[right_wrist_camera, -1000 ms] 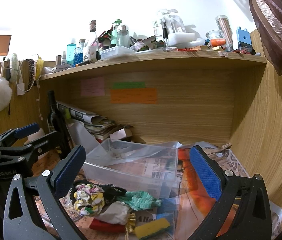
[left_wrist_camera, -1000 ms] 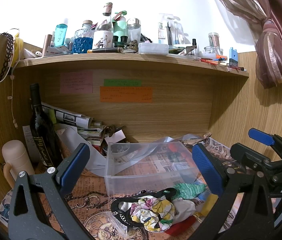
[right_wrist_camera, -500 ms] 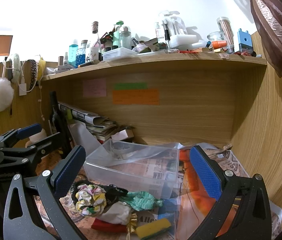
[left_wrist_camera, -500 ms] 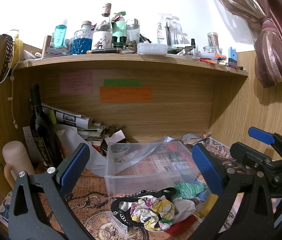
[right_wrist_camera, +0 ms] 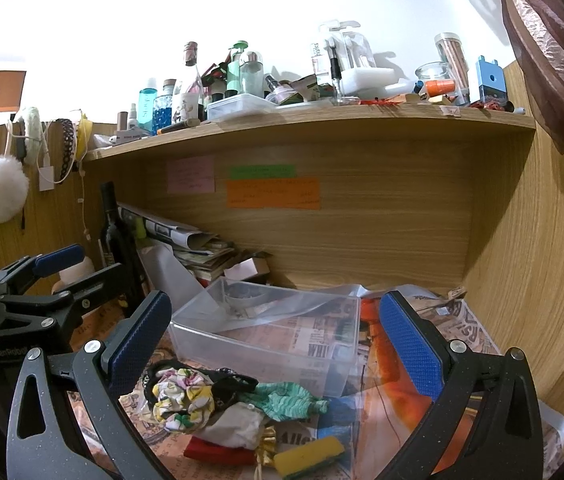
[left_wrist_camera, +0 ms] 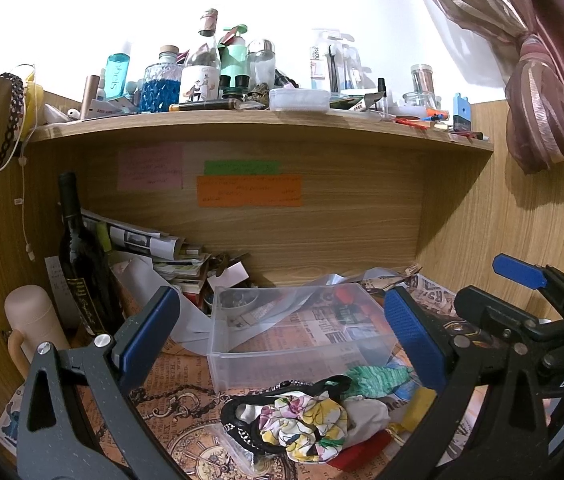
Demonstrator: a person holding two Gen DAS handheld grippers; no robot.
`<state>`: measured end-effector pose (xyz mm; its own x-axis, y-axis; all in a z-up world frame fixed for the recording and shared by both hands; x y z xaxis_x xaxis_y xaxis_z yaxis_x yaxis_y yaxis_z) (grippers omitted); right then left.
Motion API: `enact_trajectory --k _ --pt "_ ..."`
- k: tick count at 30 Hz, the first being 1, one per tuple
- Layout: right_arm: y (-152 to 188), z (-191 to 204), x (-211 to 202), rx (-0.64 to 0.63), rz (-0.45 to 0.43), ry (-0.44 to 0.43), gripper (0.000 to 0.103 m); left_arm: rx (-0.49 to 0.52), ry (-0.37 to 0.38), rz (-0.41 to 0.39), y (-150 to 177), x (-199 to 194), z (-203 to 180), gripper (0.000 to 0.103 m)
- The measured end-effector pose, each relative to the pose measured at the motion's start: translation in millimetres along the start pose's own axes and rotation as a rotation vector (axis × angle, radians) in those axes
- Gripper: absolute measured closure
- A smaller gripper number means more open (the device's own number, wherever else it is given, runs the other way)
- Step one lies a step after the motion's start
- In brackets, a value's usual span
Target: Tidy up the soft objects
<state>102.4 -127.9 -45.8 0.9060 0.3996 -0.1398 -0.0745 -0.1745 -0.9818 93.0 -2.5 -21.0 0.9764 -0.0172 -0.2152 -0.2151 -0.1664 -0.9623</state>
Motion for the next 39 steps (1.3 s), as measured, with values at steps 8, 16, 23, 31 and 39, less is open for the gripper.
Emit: enact_trajectory --k 8,16,23,31,39 --pt "0.2 -0.4 0.0 0.003 0.000 0.000 0.000 -0.016 -0.024 0.019 1.0 -0.9 -0.4 0.000" --pt "0.9 -1.4 0.1 0.003 0.000 0.000 0.000 -0.015 -0.021 0.029 3.3 0.5 0.8 0.000" --pt "16.4 -10.3 8.1 0.013 0.042 0.010 0.000 -0.021 0.002 0.143 34.3 15.1 11.0 0.000" --pt "74.4 -22.5 25.0 0.023 0.204 0.008 0.000 -0.030 -0.011 0.296 90.9 29.8 22.9 0.000" --pt "126.8 -25.3 31.7 0.058 0.338 -0.038 0.003 -0.031 0.006 0.391 126.7 42.0 18.3 0.027"
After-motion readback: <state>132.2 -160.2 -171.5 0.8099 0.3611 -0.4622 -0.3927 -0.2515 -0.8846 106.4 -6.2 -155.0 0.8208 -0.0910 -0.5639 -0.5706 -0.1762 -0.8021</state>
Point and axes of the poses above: each gripper's, at about its wrist camera, not at the fingertips, and x roughly the way its jaws point, z to its left, y to its underside, the point moved 10 cm from there along x, roughly the way its jaws point, and after that the axes turned 8 degrees about -x, right-handed, at the moved point
